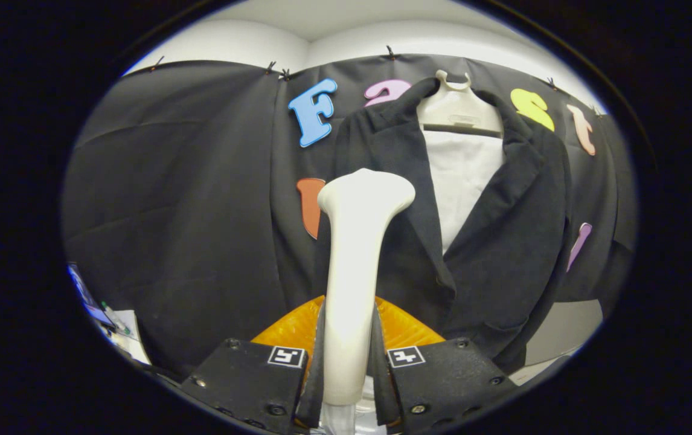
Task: Iron the clothes twice with a garment steamer, once on the left side and once on the right side.
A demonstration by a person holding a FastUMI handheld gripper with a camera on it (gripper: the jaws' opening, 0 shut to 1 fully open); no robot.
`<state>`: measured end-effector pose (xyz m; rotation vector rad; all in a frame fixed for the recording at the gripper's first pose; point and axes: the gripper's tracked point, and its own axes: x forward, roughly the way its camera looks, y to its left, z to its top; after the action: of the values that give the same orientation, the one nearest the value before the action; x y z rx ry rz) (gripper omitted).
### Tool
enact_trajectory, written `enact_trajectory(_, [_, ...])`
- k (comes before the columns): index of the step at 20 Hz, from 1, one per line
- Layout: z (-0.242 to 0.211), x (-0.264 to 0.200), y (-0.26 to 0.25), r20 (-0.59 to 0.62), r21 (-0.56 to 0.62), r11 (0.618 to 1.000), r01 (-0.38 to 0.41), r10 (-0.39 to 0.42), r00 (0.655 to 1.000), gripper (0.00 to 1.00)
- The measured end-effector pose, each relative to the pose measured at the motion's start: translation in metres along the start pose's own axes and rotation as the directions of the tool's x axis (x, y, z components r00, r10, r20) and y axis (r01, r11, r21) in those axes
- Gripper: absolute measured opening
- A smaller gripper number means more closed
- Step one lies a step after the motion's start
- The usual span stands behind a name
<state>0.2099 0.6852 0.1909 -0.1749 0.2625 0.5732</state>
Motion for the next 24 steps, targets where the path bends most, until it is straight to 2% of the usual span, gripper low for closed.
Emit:
enact_trajectory(12, [-0.073, -0.002, -0.024, -0.111, -0.005, 1.0, 0.014, -0.015, 0.994, 0.36])
enact_trajectory(24, [-0.154, 0.006, -0.043, -0.241, 0.008, 1.0, 0.025, -0.022, 0.97, 0.36])
